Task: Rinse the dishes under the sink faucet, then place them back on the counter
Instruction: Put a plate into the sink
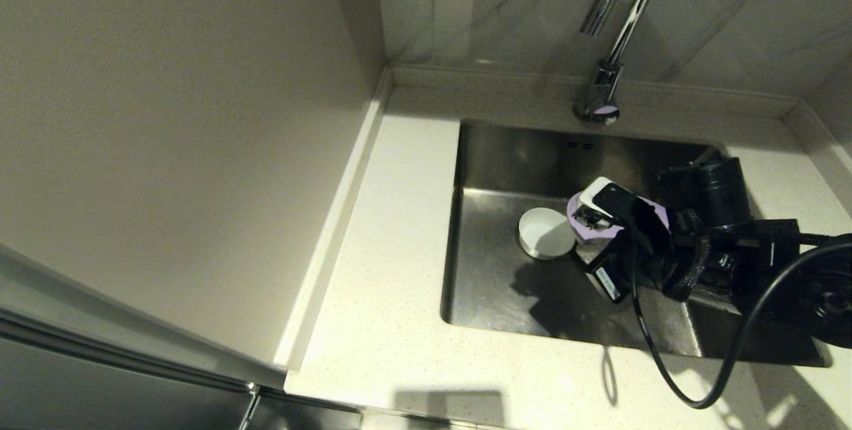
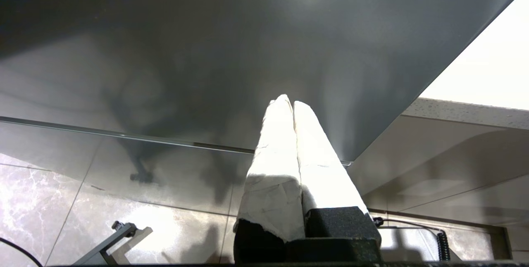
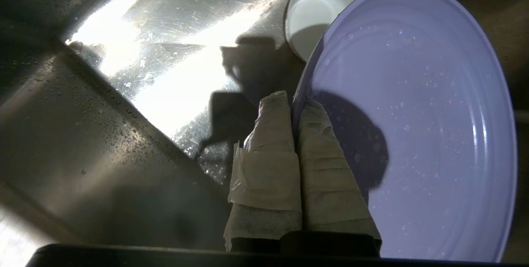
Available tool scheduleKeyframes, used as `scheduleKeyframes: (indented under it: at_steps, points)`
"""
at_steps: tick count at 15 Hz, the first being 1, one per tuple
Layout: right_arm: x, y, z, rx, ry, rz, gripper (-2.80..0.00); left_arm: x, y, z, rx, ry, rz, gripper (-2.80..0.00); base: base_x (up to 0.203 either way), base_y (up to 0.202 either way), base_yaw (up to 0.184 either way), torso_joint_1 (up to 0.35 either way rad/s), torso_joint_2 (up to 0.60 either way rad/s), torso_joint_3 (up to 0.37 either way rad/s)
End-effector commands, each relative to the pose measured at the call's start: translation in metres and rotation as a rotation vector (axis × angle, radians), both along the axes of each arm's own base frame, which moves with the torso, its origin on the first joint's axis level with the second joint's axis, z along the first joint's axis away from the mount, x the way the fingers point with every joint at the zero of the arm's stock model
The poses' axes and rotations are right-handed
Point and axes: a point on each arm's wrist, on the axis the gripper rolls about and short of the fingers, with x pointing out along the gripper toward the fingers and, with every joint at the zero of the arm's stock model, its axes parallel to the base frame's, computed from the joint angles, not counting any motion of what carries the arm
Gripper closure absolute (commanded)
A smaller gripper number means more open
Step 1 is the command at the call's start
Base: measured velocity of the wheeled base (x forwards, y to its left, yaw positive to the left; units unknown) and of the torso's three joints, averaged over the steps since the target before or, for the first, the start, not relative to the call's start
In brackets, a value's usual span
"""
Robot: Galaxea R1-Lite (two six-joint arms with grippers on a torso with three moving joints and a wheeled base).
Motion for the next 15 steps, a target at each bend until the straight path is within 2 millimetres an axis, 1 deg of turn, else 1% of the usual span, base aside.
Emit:
scheduleKeyframes:
  at_steps: [1,9,15]
  points:
    - [0.013,0.008,-0.023,-0.023,0.047,0.007,0.00,0.000,0.000,0.000,-0.001,-0.002,0.000,0.00,0.000,0.000,0.000,0.000,0.00,0.000]
    - [0.036,0.042,-0.067,-0.025,0.046,0.071,0.00,0.000,0.000,0.000,-0.001,-0.002,0.000,0.00,0.000,0.000,0.000,0.000,0.00,0.000]
    - [0.076,0.062,-0.078,-0.006,-0.005,0.064,0.00,0.000,0.000,0.000,-0.001,-0.002,0.000,0.00,0.000,0.000,0.000,0.000,0.00,0.000]
